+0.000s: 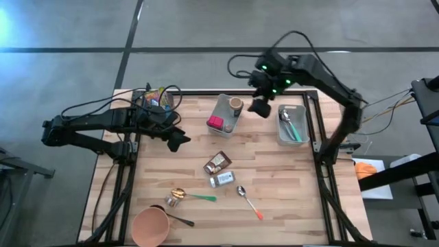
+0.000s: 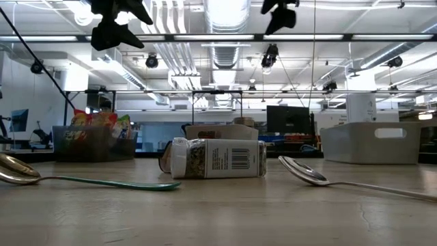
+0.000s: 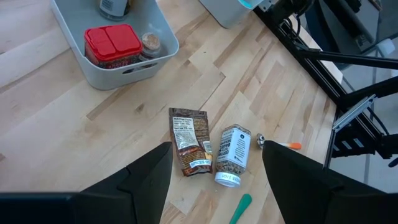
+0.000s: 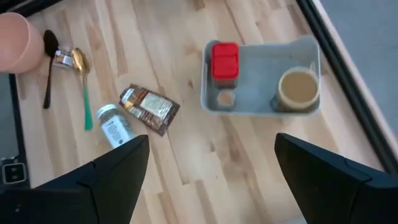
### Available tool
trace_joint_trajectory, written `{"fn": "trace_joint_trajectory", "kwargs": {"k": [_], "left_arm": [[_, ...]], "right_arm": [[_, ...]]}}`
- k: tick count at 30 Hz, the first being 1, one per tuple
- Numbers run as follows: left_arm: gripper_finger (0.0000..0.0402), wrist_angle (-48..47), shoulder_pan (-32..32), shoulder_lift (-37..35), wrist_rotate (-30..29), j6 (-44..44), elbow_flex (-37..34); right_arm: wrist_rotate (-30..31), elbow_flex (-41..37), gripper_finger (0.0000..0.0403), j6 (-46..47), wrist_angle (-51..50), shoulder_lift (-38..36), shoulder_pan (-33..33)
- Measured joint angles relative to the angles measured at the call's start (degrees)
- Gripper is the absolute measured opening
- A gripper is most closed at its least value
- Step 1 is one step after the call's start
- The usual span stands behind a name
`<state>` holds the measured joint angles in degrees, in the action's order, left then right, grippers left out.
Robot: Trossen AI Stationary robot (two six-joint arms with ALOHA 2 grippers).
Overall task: Pick & Place Food Item
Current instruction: Put the green spoon into the right gray bin
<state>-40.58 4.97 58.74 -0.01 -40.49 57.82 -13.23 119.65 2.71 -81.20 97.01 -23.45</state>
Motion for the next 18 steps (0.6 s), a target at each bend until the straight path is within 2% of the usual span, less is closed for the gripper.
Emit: {"fn": "trace_joint_trajectory", "kwargs": {"k": [11,15,18], "left_arm": [[0.0252,0.0,0.0,0.0,0.0,0.0,0.0],[0.0252,0.0,0.0,0.0,0.0,0.0,0.0],[0.0252,0.0,0.0,0.0,0.0,0.0,0.0]], "right_arm": [[0.3,-35.5,0.0345,15.4,23.6,-27.2,3.5],[0.3,-44.5,0.0345,21.2,29.8,-33.2,7.1],[2.0,-49.6,0.0345,25.0,31.9,-35.1,12.7]]}}
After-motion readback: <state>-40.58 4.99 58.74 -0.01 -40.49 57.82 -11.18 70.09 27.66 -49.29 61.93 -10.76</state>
